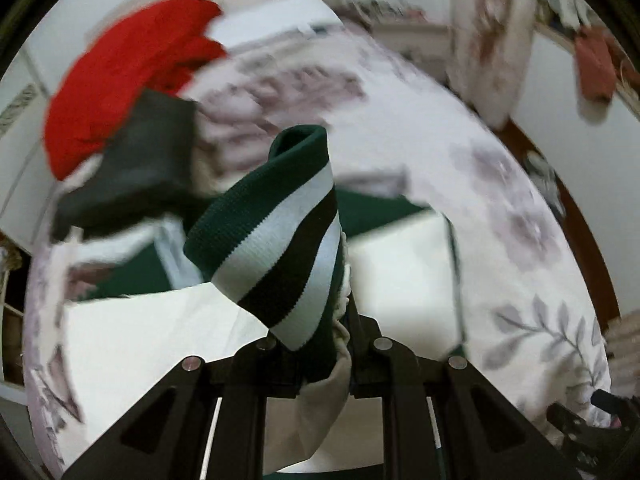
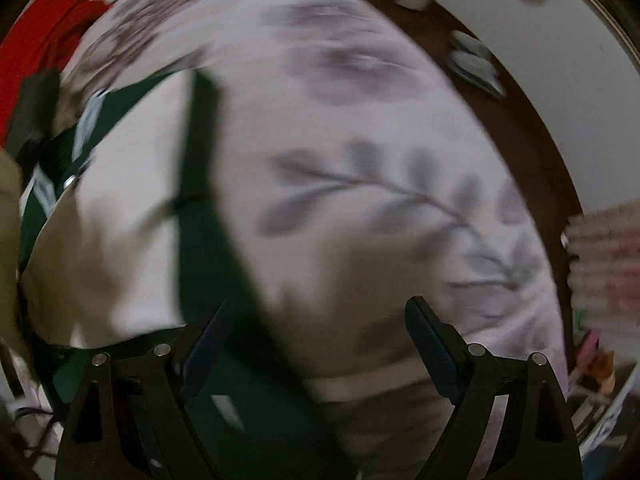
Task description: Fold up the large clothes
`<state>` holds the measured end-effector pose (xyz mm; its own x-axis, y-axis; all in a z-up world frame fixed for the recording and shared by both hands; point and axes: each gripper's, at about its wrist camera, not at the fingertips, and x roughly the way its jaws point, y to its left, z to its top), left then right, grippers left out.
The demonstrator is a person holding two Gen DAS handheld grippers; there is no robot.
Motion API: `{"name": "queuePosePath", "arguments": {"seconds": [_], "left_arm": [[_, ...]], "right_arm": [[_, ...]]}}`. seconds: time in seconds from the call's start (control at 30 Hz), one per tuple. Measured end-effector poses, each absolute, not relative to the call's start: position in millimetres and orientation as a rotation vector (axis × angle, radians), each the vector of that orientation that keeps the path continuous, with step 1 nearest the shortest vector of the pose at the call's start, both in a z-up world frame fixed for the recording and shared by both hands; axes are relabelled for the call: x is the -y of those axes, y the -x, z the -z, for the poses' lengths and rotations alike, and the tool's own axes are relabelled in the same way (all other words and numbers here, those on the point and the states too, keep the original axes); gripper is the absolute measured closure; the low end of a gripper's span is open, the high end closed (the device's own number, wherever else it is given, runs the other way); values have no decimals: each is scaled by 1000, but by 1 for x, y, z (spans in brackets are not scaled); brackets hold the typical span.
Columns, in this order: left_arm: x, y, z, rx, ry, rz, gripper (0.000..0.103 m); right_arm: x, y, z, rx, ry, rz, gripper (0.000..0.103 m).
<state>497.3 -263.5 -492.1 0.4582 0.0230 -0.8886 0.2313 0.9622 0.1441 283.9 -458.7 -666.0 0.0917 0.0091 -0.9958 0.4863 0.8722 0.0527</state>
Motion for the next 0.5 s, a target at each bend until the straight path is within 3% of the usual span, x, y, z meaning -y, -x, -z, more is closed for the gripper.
{"name": "queuePosePath", "arguments": {"seconds": [0.1, 0.17, 0.3, 0.5], "left_arm": [[286, -497, 528, -1179, -287, 121, 85], [291, -496, 538, -1215, -285, 134, 75], [289, -485, 534, -1257, -206, 220, 16], [215, -468, 478, -1220, -93, 144, 15]], "right_arm": [[492, -263, 678, -1460, -509, 377, 14], [509, -250, 687, -1456, -603, 351, 14], [529, -237, 699, -1448, -771, 241, 14], [540, -245, 691, -1458, -943, 83, 14]]}}
